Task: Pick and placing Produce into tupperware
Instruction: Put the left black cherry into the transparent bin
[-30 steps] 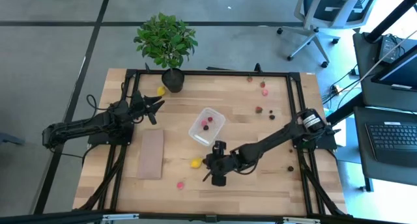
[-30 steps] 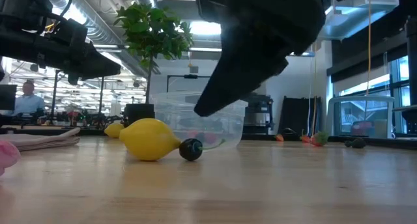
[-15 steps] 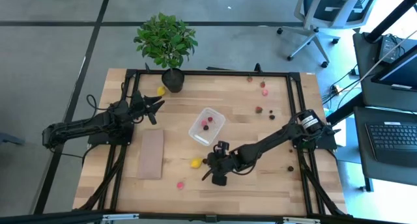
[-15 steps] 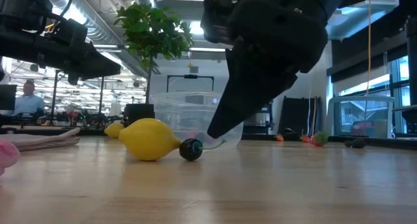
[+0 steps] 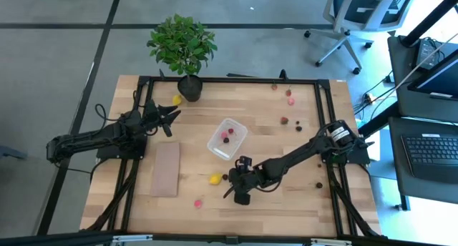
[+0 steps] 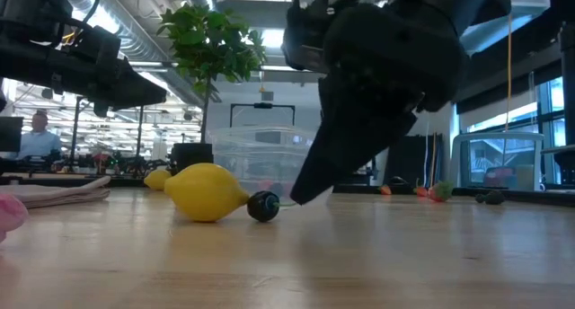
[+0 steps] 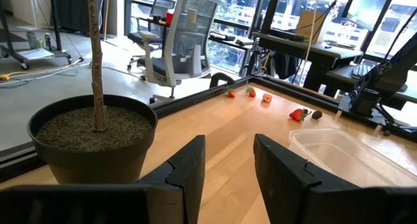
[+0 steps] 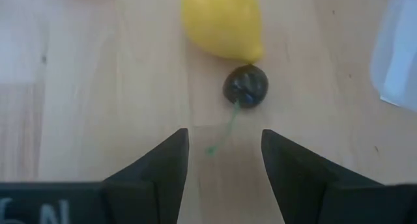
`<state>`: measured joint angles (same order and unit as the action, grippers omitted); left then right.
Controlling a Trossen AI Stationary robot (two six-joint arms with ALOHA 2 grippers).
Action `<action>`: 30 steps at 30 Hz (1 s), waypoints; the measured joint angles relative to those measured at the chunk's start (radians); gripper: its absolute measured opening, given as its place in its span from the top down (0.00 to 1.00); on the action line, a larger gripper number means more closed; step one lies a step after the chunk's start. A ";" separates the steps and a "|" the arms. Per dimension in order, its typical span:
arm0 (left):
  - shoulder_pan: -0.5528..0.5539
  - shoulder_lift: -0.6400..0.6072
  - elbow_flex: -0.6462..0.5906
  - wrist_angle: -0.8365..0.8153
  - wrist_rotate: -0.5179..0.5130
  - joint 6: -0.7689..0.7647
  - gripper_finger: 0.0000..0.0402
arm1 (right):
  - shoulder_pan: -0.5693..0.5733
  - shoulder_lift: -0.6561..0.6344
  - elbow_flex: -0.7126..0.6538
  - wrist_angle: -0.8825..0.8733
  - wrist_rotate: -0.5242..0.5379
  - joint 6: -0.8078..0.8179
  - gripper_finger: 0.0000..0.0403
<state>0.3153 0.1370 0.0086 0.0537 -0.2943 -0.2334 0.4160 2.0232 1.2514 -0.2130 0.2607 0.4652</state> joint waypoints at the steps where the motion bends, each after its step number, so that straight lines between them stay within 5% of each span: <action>1: 0.000 0.000 0.000 0.000 0.000 0.000 0.69 | 0.000 0.000 0.000 0.002 0.000 -0.004 0.52; 30: 0.000 0.000 0.000 0.000 0.000 0.000 0.69 | -0.008 0.045 0.000 0.027 -0.024 0.001 0.80</action>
<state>0.3154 0.1371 0.0083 0.0536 -0.2947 -0.2333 0.4081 2.0682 1.2518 -0.1856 0.2363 0.4660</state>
